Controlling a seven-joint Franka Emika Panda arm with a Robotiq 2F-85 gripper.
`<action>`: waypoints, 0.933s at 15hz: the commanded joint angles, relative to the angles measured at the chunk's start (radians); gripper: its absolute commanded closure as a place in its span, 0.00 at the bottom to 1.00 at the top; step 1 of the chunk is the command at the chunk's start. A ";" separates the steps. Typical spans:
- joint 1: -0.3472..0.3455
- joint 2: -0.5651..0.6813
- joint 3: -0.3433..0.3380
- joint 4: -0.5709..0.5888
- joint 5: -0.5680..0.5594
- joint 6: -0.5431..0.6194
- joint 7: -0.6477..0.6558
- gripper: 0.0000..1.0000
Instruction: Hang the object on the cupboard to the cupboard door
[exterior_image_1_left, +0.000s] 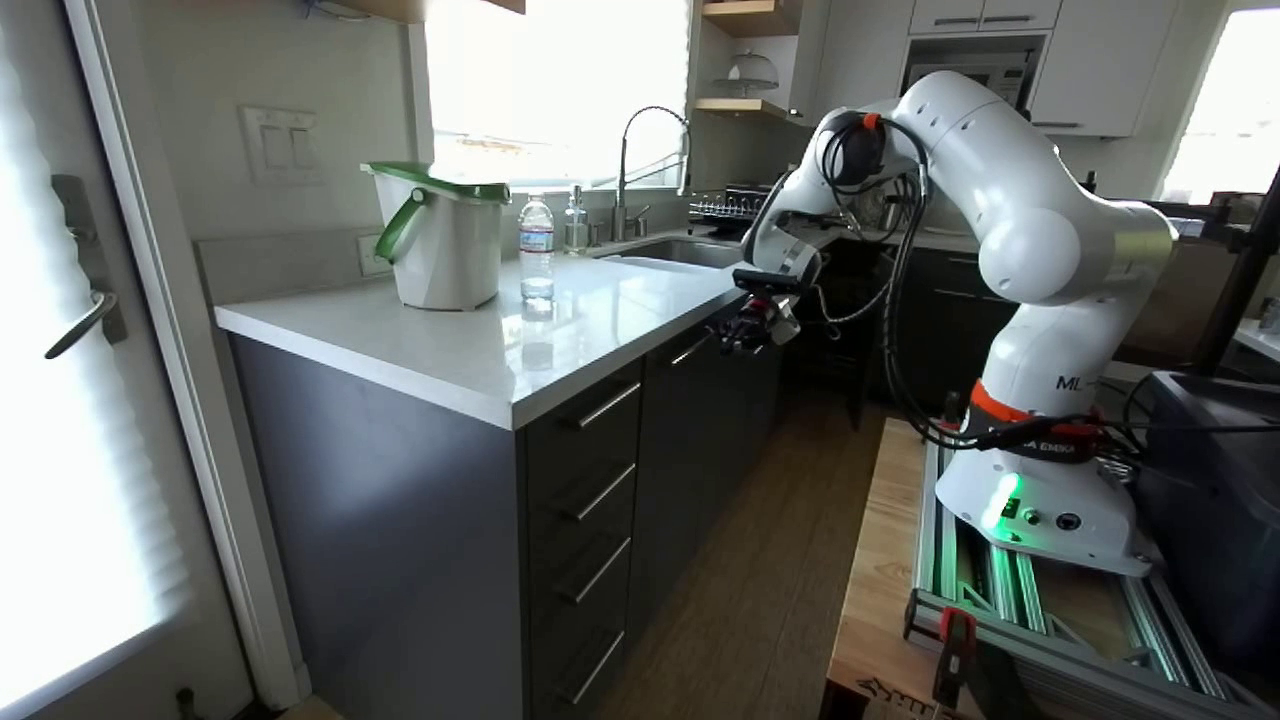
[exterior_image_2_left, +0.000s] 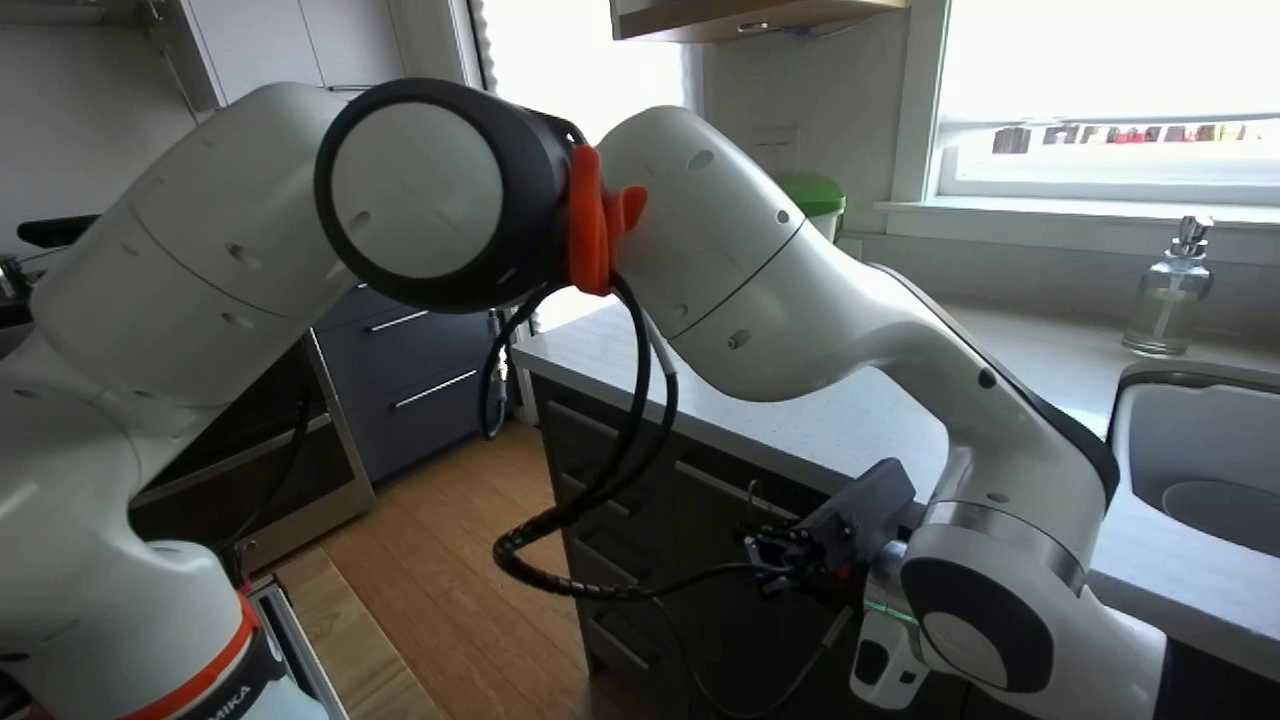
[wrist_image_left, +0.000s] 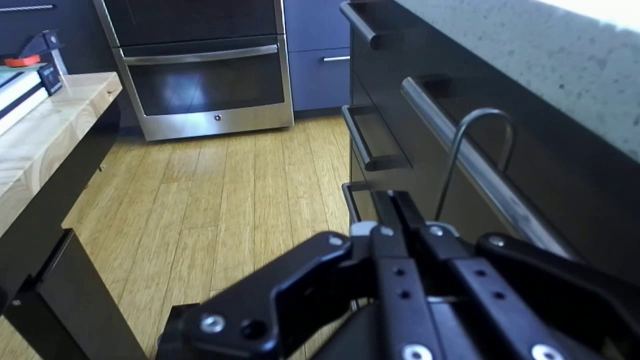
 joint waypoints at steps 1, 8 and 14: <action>-0.015 0.054 0.011 0.072 0.056 -0.040 0.080 0.99; -0.005 0.100 -0.002 0.134 0.045 -0.075 0.159 0.99; -0.007 0.090 -0.035 0.124 0.034 -0.055 0.162 0.99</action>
